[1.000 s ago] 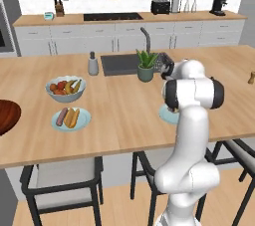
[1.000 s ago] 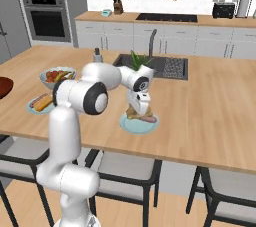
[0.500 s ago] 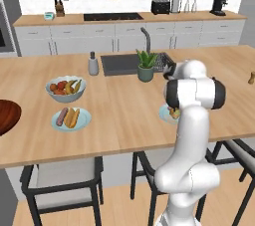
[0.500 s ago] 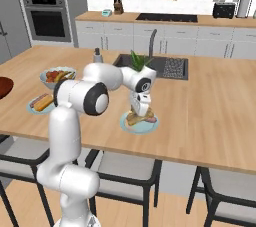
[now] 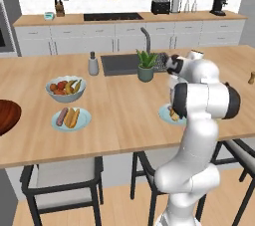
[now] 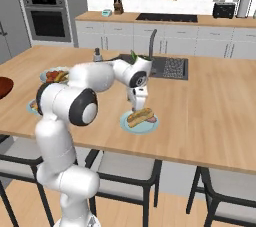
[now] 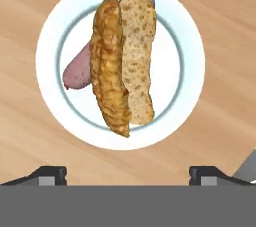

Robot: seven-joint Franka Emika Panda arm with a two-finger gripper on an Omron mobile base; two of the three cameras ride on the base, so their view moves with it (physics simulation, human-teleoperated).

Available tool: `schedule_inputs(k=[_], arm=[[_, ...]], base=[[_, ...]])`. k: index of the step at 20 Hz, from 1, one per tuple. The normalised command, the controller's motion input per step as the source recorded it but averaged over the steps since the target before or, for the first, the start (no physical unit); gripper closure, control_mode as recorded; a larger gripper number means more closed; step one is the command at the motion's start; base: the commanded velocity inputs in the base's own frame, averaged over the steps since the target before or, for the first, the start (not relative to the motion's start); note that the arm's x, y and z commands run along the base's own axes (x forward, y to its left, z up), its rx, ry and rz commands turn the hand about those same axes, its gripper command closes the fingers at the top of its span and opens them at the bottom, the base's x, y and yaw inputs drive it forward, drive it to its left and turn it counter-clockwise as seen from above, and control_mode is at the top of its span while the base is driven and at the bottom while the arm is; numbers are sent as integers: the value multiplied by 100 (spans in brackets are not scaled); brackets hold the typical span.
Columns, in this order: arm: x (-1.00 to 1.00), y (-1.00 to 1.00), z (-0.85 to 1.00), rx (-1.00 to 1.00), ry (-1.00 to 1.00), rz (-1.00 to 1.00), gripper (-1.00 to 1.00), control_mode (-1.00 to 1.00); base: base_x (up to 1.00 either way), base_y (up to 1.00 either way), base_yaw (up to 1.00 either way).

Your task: Place one bun and one sausage from the bowl on each plate.

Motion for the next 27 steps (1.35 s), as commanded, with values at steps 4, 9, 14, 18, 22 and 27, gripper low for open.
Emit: schedule_inputs(k=[4,9,14,18,22,27], arm=[[-100,0,76,-25,-62,2,-100,-100],[-100,39,24,-36,-53,6,-100,-100],[-100,94,0,-48,-16,21,-100,-100],[-100,99,30,-47,13,38,-100,-100],[-100,86,69,-44,32,51,-100,-100],[-84,63,93,-34,44,43,-100,-100]], base=[[0,0,0],[0,0,0],[0,0,0],[0,0,0],[0,0,0],[0,0,0]])
